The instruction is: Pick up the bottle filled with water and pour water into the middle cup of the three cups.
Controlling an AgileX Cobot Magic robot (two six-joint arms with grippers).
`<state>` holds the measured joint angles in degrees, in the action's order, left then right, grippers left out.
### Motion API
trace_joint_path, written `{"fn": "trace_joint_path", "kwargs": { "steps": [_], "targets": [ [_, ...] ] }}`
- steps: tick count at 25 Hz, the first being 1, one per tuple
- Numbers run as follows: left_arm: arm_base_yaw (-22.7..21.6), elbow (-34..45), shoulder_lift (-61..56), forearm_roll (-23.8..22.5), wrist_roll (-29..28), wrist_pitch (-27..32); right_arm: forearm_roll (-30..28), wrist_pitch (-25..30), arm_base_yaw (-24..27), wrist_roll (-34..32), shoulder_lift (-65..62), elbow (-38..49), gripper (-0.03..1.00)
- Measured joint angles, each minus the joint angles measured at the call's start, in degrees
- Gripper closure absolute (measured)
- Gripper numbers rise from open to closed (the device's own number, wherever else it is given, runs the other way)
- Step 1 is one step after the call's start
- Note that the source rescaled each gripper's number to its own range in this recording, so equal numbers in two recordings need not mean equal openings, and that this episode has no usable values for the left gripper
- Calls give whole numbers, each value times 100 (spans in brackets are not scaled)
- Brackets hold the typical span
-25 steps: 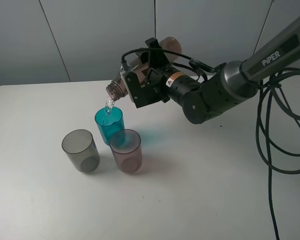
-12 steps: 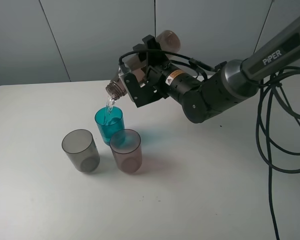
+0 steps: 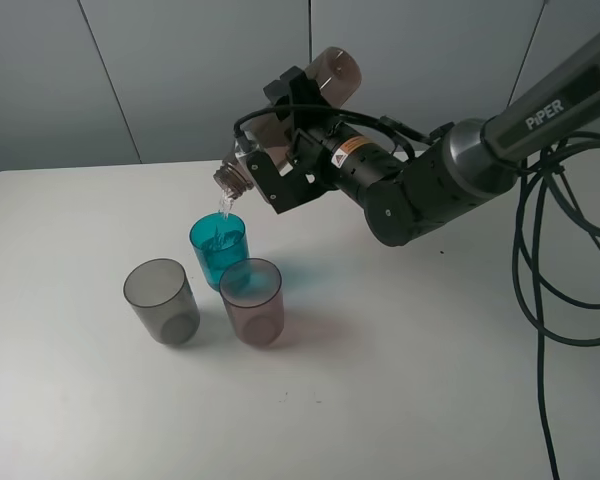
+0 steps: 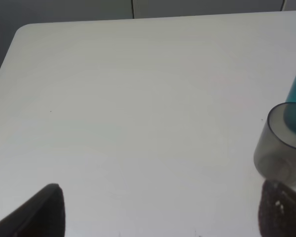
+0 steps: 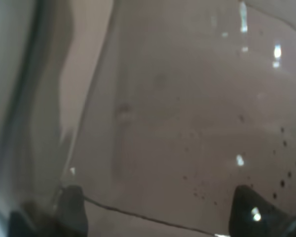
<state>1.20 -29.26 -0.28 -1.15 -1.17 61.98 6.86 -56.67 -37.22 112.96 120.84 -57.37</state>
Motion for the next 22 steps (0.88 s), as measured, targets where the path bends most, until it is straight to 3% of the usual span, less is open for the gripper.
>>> {"fn": "trace_joint_path", "kwargs": {
  "steps": [12,22],
  "targets": [
    [0,0,0,0,0,0,-187,-355,0,353,-13,-9,95],
    [0,0,0,0,0,0,-832,-476,0,377,-13,-9,95]
  ]
}}
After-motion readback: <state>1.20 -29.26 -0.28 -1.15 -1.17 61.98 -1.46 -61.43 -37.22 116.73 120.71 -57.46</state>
